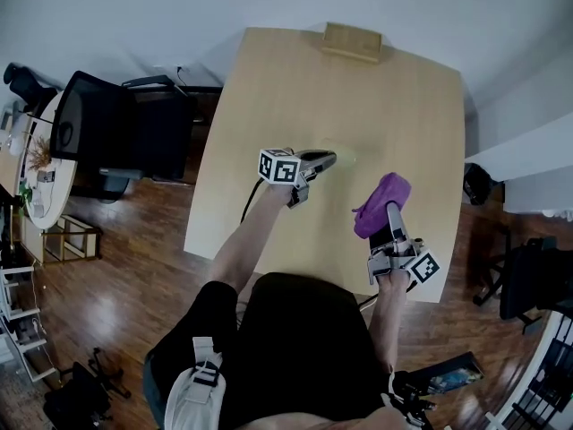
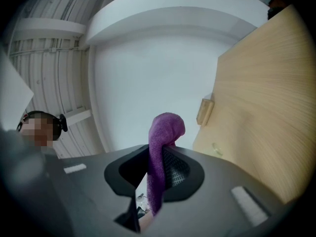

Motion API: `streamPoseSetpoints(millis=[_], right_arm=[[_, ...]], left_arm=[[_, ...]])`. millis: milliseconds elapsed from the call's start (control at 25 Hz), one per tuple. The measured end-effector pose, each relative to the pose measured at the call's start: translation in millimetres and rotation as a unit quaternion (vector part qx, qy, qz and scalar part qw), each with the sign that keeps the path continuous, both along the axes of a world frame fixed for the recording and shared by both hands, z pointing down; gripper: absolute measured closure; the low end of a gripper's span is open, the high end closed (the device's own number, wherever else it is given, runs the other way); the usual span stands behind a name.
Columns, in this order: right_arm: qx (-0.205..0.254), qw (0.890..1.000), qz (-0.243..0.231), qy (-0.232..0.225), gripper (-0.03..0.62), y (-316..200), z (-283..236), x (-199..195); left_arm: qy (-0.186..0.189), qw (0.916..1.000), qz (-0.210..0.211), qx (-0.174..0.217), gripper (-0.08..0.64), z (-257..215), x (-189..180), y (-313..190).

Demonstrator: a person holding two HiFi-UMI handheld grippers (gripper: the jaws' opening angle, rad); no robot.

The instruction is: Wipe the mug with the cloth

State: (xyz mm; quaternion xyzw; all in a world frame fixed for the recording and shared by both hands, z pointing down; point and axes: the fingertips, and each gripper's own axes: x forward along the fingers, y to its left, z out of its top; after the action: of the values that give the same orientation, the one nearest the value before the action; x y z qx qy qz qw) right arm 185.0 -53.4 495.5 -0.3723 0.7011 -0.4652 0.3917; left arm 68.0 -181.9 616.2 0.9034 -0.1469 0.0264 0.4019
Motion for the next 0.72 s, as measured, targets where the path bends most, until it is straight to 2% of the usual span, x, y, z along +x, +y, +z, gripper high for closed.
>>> streamPoseSetpoints(millis=[40,80,280,360,440,600,640,720], right_arm=[[-0.005,1.000,-0.004,0.011,0.528,-0.2,2.3,-2.3],[-0.009,1.000,-0.010,0.024,0.528,-0.9,4.1,-7.7],[-0.007,0.994,-0.062,0.093,0.529,-7.4,-1.9,-57.5],[-0.003,0.988,-0.086,0.132,0.528,-9.5,-6.2,-82.9],[-0.005,0.975,-0.104,0.196,0.529,-10.6,-8.3,-106.5],[-0.004,0.935,-0.137,0.326,0.529,-5.0,-0.7,-144.4],[-0.005,0.928,-0.141,0.346,0.528,-3.5,3.0,-147.5],[-0.012,0.922,-0.135,0.362,0.528,-3.2,10.7,-141.0]], left_arm=[[0.045,0.9989,-0.009,-0.004,0.518,-16.7,-3.7,9.5],[0.072,0.9973,-0.014,0.001,0.518,-30.9,-9.1,20.6],[0.144,0.9878,-0.053,0.025,0.518,-78.1,-32.1,75.6],[0.152,0.9853,-0.064,0.044,0.518,-87.7,-34.7,94.1],[0.144,0.9847,-0.065,0.074,0.518,-91.0,-34.7,112.2],[0.132,0.9821,-0.055,0.123,0.518,-88.9,-39.7,141.5],[0.136,0.9814,-0.052,0.125,0.518,-88.4,-43.5,145.5],[0.154,0.9800,-0.046,0.117,0.518,-88.5,-50.8,151.0]])
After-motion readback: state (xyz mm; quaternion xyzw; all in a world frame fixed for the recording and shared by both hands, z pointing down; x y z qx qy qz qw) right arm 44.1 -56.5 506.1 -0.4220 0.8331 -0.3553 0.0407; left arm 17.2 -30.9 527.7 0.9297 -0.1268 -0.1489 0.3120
